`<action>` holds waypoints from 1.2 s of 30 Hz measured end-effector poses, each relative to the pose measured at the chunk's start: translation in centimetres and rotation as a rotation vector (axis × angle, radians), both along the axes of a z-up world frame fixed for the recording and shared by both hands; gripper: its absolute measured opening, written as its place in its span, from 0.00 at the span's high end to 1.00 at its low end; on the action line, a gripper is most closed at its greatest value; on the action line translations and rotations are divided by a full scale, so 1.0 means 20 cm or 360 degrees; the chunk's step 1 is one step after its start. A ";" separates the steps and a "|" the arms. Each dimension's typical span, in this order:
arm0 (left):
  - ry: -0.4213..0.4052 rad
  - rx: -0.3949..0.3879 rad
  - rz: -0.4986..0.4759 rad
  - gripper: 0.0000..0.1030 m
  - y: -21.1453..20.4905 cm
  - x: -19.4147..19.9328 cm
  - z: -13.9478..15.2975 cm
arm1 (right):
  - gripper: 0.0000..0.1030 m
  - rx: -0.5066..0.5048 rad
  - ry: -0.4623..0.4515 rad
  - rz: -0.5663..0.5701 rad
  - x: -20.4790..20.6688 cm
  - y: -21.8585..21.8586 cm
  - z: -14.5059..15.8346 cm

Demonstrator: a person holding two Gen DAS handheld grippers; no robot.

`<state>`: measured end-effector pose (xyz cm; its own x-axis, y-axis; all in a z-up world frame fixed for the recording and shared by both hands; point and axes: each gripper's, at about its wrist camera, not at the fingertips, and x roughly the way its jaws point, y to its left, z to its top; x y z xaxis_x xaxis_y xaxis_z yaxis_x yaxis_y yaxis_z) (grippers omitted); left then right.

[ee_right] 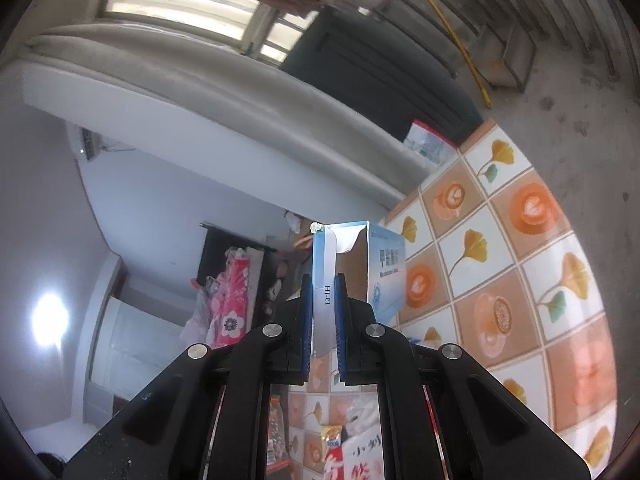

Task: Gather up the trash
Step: 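Carry the snack bag and medicine box over the blue wastebasket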

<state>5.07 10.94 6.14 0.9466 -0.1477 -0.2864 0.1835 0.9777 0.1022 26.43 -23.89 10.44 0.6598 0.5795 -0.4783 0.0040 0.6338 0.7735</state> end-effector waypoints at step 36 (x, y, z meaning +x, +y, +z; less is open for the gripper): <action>0.0639 -0.0246 -0.1316 0.98 -1.73 -0.05 0.23 | 0.92 -0.0267 -0.0106 -0.0887 -1.71 -1.05 -0.06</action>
